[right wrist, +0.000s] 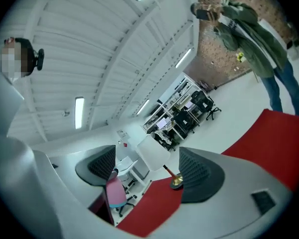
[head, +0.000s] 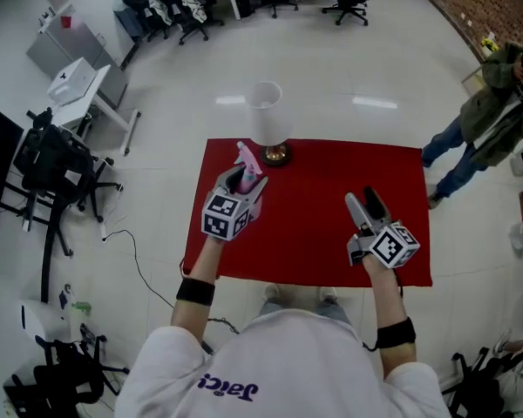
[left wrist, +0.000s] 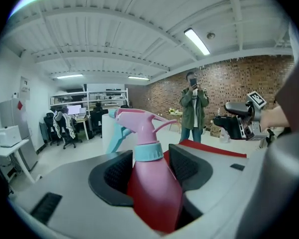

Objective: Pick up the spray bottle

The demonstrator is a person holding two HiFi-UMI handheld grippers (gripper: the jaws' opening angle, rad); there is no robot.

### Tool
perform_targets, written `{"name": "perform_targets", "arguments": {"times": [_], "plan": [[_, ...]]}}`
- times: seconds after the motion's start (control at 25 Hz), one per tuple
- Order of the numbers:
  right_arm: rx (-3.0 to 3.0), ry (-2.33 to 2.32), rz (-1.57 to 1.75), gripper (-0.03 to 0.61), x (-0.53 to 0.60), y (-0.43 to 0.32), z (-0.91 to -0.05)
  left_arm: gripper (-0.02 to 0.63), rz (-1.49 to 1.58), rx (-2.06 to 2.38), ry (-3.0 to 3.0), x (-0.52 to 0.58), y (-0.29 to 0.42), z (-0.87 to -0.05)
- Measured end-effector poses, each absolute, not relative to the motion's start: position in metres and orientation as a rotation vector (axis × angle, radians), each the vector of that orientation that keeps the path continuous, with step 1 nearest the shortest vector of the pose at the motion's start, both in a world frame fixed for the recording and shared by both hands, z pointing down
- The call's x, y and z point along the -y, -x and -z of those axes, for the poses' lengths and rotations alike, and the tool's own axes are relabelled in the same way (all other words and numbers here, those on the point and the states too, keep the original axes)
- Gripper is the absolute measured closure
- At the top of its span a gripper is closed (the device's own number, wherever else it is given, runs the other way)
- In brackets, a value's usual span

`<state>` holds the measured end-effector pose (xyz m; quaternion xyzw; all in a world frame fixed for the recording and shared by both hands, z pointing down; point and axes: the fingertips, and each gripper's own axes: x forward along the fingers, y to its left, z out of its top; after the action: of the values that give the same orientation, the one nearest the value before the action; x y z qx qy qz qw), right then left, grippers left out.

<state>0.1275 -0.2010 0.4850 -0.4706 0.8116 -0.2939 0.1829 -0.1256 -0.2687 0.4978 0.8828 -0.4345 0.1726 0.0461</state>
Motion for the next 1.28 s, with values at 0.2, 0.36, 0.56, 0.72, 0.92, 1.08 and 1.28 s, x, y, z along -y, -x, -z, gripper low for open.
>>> {"name": "perform_targets", "arguments": {"times": [0.2,0.36,0.56,0.72,0.92,1.08,1.28], "plan": [[-2.434,1.426,0.621,0.169,0.196,-0.126,-0.481,0.385,-0.425,1.407,-2.704,0.248,0.134,-0.479],[-2.528,1.642,0.466,0.168,0.189,-0.126,-0.48,0.385,-0.364,1.49,-2.703,0.23,0.144,-0.475],[-2.541,1.861,0.287,0.169,0.182,-0.142,-0.483,0.385,-0.282,1.6,-2.656,0.211,0.154,-0.472],[-2.511,1.923,0.246,0.168,0.172,-0.153,-0.486,0.385,-0.227,1.672,-2.644,0.196,0.157,-0.47],[-2.446,1.966,0.203,0.168,0.157,-0.174,-0.49,0.385,-0.166,1.712,-2.653,0.176,0.15,-0.474],[-2.427,2.028,0.184,0.168,0.141,-0.177,-0.489,0.385,-0.139,1.743,-2.672,0.164,0.149,-0.474],[-2.422,2.064,0.134,0.169,0.124,-0.179,-0.485,0.385,-0.13,1.776,-2.651,0.153,0.155,-0.472]]}}
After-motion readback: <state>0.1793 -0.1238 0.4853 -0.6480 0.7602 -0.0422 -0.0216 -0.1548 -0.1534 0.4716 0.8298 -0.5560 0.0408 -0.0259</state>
